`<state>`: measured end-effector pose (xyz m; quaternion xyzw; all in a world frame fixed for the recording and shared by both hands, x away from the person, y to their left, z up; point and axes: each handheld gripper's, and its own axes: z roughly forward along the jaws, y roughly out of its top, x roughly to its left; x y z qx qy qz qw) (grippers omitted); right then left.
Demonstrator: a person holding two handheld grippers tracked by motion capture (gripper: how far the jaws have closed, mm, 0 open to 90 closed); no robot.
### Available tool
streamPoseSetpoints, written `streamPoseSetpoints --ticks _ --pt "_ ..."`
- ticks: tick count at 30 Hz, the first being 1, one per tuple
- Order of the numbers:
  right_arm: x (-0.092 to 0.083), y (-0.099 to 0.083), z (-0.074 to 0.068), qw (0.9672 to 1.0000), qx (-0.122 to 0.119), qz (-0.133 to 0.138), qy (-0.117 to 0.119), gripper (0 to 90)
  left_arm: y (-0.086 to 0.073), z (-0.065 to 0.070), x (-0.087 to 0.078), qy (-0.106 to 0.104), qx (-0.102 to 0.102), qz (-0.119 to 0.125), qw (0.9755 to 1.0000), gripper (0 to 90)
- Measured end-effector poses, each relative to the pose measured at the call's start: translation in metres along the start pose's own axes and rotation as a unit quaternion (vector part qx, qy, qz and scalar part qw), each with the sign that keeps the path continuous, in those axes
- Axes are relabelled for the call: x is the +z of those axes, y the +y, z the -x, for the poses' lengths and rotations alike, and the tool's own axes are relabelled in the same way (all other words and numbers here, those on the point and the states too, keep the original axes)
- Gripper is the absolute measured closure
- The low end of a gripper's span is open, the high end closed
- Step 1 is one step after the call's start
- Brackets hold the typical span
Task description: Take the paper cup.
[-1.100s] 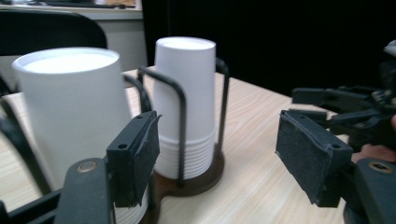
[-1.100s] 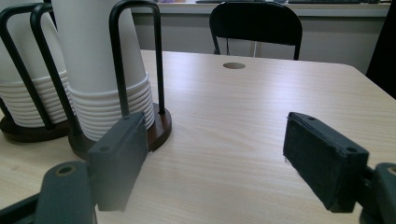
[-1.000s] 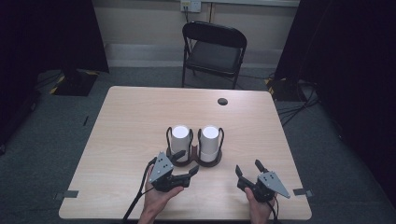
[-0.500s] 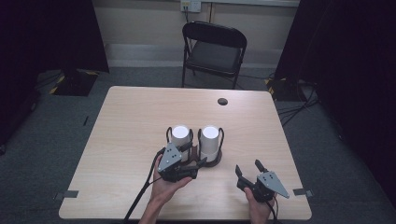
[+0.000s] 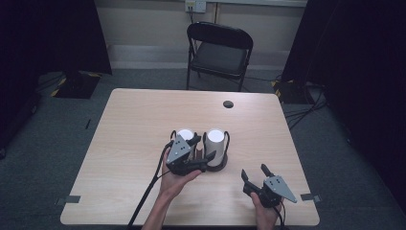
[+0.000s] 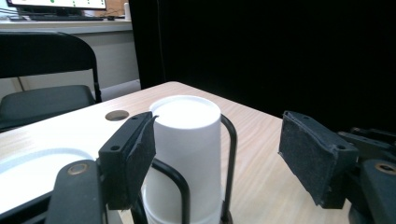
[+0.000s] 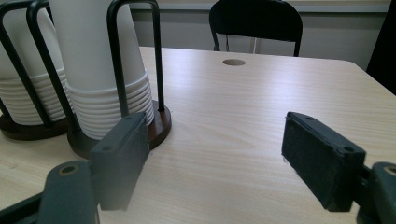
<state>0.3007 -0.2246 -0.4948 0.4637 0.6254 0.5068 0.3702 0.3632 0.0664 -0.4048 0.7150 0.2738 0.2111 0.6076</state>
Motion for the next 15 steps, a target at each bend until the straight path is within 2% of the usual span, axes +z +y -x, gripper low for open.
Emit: streamPoseSetpoints --ticks 7,13,15 --pt "0.000 0.000 0.000 1.0000 0.000 0.000 0.001 22.5 0.007 -0.004 0.014 -0.005 0.007 -0.016 0.9998 26.9" --pt "0.000 0.000 0.000 1.0000 0.000 -0.002 0.003 22.6 0.011 -0.008 0.028 -0.002 0.001 -0.034 0.9994 24.5" --pt "0.000 0.000 0.000 1.0000 0.000 -0.002 0.003 22.6 0.011 -0.008 0.032 0.005 0.006 -0.038 0.9993 24.5"
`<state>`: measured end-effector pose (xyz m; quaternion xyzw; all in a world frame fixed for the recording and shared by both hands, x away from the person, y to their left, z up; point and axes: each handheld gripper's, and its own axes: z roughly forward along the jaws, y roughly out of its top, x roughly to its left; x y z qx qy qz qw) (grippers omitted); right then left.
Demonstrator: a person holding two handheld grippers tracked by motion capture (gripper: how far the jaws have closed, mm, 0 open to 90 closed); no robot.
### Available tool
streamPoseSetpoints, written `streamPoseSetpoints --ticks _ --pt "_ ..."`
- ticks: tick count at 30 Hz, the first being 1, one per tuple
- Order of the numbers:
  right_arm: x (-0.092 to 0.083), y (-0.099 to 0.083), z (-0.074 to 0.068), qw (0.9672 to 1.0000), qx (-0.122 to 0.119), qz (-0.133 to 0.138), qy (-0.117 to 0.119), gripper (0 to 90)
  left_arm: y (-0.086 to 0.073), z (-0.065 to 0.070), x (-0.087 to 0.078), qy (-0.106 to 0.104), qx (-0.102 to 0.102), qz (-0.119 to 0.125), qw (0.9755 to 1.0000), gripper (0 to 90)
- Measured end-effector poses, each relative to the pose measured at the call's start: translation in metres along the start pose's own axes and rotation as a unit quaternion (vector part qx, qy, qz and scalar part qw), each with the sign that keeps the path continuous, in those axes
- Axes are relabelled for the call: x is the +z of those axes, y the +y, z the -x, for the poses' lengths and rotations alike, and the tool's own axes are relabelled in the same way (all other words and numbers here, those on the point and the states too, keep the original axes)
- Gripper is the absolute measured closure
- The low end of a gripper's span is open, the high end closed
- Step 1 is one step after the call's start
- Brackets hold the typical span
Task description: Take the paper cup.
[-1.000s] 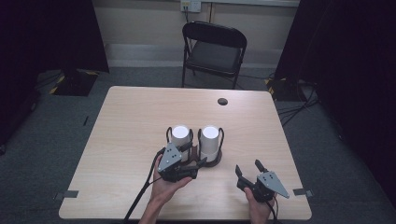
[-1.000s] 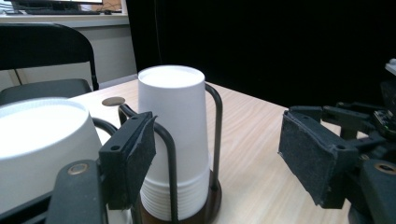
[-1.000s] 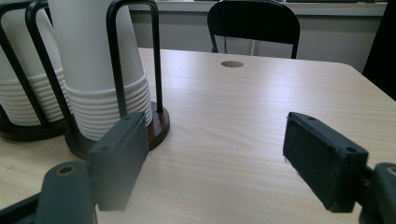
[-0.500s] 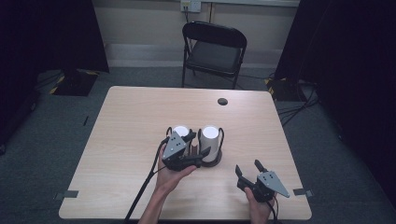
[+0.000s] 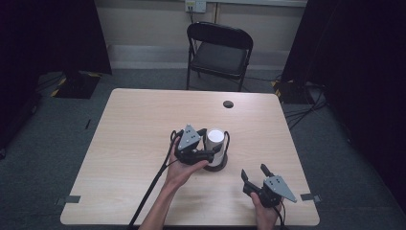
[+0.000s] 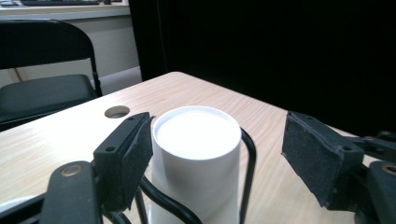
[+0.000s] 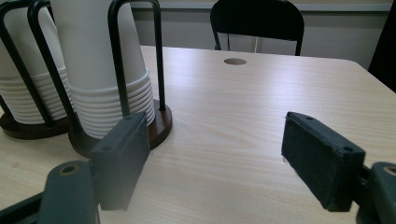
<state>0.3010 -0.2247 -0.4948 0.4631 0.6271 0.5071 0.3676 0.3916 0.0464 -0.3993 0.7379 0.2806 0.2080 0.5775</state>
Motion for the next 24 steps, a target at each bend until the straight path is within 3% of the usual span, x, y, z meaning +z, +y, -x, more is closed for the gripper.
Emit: streamPoseSetpoints --ticks 9,18,24 --pt "0.000 0.000 0.000 1.0000 0.000 -0.001 0.002 22.7 -0.004 -0.008 0.015 0.004 -0.004 -0.016 0.9999 23.8" --pt "0.000 0.000 0.000 1.0000 -0.002 -0.001 0.002 22.8 0.004 -0.004 0.026 0.005 0.023 -0.034 0.9991 25.9" --pt "0.000 0.000 0.000 1.0000 -0.001 0.000 0.002 22.8 0.002 -0.003 0.031 0.008 0.023 -0.037 0.9990 28.1"
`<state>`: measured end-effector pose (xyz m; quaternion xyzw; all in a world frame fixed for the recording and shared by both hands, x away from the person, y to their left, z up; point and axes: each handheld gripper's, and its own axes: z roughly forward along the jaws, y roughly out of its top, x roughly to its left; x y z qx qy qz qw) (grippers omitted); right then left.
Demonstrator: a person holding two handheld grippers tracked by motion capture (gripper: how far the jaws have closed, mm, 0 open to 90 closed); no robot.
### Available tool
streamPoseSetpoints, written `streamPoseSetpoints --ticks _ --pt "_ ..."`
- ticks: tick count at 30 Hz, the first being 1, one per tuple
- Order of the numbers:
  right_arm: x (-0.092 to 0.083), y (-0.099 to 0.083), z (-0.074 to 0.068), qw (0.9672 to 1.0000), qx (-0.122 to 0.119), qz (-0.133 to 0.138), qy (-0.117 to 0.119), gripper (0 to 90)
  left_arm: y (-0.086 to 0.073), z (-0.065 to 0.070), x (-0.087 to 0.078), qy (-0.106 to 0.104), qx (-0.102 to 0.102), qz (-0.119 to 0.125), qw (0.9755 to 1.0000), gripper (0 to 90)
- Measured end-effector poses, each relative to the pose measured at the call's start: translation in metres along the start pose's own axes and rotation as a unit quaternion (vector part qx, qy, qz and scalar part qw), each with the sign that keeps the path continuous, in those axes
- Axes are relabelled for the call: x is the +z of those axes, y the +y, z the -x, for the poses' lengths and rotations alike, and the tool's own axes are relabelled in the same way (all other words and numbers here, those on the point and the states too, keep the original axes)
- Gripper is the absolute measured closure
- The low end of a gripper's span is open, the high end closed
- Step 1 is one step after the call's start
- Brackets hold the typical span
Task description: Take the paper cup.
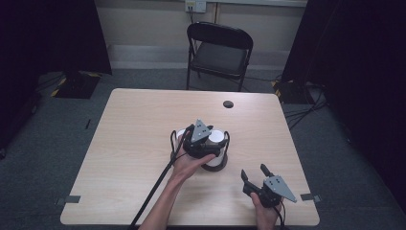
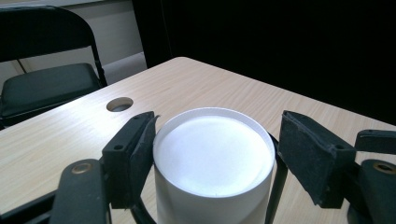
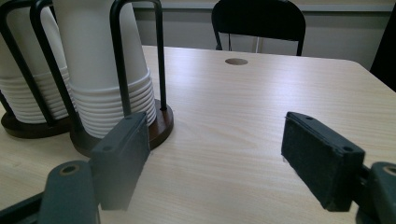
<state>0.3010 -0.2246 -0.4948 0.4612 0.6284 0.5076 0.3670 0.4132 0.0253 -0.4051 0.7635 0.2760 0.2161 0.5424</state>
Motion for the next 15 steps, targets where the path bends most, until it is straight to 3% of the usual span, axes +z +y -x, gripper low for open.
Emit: streamPoseSetpoints --ticks 15 --pt "0.0002 0.0001 0.0001 1.0000 0.001 -0.002 0.001 22.9 -0.0012 -0.0016 0.0048 0.008 0.003 -0.013 0.9999 33.8"
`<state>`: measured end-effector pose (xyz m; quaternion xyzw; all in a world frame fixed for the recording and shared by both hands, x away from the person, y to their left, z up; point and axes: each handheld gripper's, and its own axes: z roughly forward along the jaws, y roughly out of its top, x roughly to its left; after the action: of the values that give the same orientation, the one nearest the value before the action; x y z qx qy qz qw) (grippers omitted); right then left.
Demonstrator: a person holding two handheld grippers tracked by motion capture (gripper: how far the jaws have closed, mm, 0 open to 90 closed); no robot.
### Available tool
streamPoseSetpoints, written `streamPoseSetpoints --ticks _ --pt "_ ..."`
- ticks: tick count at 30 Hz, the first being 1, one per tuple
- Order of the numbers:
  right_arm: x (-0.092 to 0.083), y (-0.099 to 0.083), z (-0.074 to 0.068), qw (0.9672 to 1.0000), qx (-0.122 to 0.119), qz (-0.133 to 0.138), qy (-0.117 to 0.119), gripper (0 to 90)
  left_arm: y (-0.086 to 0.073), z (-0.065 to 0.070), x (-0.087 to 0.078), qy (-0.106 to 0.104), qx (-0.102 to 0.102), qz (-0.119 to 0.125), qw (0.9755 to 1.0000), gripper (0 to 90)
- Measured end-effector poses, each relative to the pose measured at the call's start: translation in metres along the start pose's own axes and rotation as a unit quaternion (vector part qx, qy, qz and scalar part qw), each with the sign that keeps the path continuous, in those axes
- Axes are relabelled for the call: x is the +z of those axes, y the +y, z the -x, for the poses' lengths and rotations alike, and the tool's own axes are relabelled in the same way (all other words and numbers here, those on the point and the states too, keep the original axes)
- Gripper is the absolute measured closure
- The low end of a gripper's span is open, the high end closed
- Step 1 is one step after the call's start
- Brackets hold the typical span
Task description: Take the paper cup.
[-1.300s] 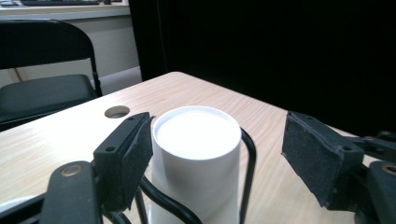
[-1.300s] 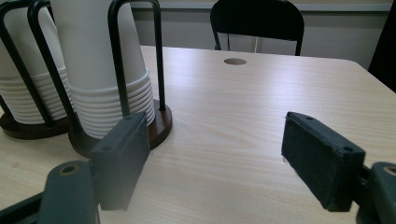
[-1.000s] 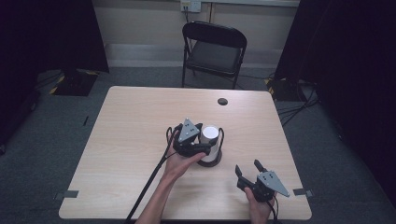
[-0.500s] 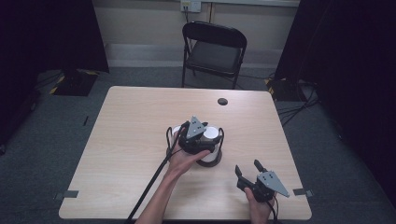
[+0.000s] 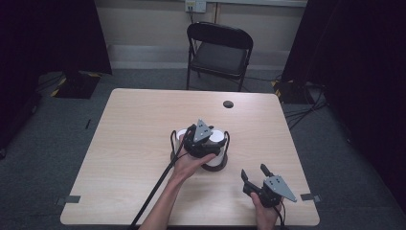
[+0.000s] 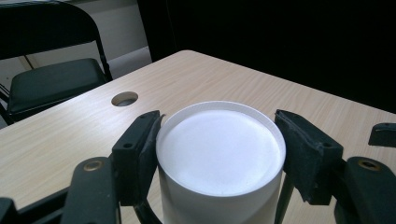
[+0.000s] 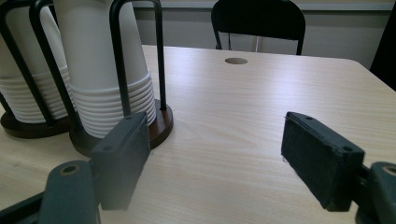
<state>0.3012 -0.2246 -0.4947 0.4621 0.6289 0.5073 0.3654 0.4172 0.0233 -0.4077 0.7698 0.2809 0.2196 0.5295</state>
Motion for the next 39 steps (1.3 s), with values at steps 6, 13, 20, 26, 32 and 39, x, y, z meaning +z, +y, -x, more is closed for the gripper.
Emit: streamPoseSetpoints --ticks 6,13,20,26,32,39 --pt "0.000 0.000 0.000 1.0000 0.000 0.002 0.000 22.9 -0.001 0.002 0.001 0.006 0.009 -0.011 0.9999 32.5" --pt "0.000 0.000 0.000 1.0000 -0.001 0.003 -0.002 22.9 0.000 0.000 0.000 0.001 -0.001 -0.009 1.0000 34.1" --pt "-0.001 0.000 0.000 1.0000 -0.001 0.005 -0.002 22.9 0.000 -0.001 0.000 0.000 -0.011 -0.004 0.9999 34.2" --pt "-0.001 0.000 0.000 1.0000 -0.002 0.006 -0.003 22.9 0.000 -0.003 -0.002 -0.002 -0.019 0.000 0.9998 34.2" --pt "-0.001 0.000 0.000 1.0000 -0.001 0.006 -0.002 22.9 0.002 -0.005 -0.006 -0.006 -0.025 0.013 0.9996 34.2" --pt "-0.001 0.000 0.000 1.0000 -0.001 0.006 -0.003 22.9 0.004 -0.005 -0.010 -0.006 -0.030 0.024 0.9992 34.2"
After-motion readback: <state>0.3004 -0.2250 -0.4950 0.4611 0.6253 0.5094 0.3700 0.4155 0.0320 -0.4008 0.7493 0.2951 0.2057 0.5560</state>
